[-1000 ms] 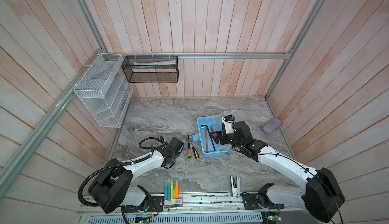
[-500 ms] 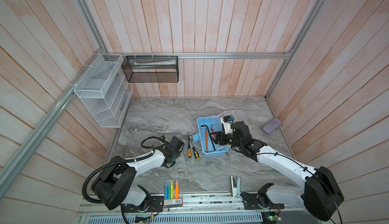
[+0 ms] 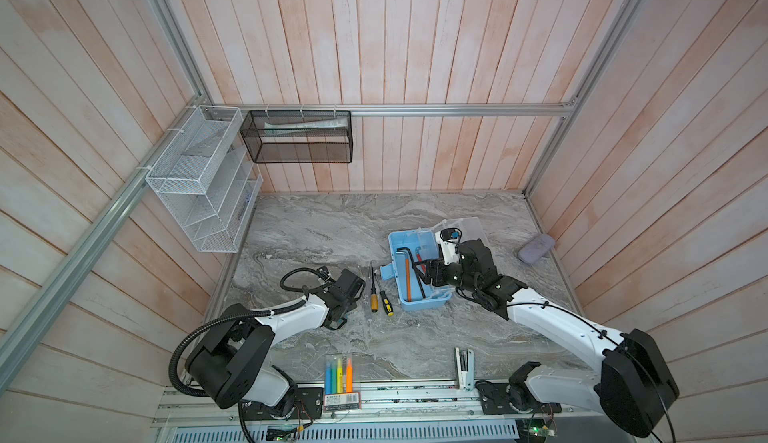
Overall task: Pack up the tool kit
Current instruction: 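Lower the left gripper and close it on the teal utility knife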
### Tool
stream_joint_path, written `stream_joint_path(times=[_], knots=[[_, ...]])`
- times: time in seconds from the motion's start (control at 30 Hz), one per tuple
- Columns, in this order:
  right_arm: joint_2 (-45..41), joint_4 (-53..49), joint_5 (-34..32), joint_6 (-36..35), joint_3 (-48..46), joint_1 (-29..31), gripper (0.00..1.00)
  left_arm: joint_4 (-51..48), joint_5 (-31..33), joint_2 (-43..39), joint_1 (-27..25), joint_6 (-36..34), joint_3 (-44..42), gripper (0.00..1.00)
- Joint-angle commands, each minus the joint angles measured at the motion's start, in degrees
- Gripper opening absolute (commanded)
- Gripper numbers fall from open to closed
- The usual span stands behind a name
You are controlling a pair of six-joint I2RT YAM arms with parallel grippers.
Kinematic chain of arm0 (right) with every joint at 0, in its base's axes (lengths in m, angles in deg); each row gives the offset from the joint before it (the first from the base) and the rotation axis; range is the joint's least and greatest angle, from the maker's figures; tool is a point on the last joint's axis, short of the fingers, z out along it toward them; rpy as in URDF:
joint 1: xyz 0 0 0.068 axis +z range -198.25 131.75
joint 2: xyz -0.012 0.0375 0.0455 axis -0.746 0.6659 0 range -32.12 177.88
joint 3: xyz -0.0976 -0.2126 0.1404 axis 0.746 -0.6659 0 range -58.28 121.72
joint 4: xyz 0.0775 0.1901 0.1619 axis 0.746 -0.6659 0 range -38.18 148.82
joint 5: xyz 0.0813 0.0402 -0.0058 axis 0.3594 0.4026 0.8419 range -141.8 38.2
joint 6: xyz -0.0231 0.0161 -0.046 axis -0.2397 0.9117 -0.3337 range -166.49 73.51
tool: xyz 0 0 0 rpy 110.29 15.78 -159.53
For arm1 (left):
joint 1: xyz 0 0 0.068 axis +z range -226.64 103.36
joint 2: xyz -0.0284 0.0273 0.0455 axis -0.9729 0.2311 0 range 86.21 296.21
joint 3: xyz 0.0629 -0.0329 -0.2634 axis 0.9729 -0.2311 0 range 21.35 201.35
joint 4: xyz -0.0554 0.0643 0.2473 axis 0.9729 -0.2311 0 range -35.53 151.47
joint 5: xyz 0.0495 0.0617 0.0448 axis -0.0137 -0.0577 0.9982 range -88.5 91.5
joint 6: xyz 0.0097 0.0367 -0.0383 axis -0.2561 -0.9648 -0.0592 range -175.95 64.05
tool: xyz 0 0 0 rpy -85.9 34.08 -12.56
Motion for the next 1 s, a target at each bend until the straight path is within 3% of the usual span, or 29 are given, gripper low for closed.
stream_joint_path(times=[0.0, 0.63, 0.97], knots=[[0.67, 1.16, 0.03, 0.62, 0.37, 0.46, 0.73, -2.56, -1.21, 2.93, 0.36, -1.0, -0.07, 0.4], [2.16, 2.03, 0.22, 0.82, 0.55, 0.39, 0.73, -5.12, -1.95, 9.29, 0.33, -4.19, 3.28, 0.36], [2.79, 2.13, -0.23, 0.97, 0.72, 0.11, 0.73, -4.18, -2.08, 9.17, 0.57, -4.54, 3.54, 0.26]])
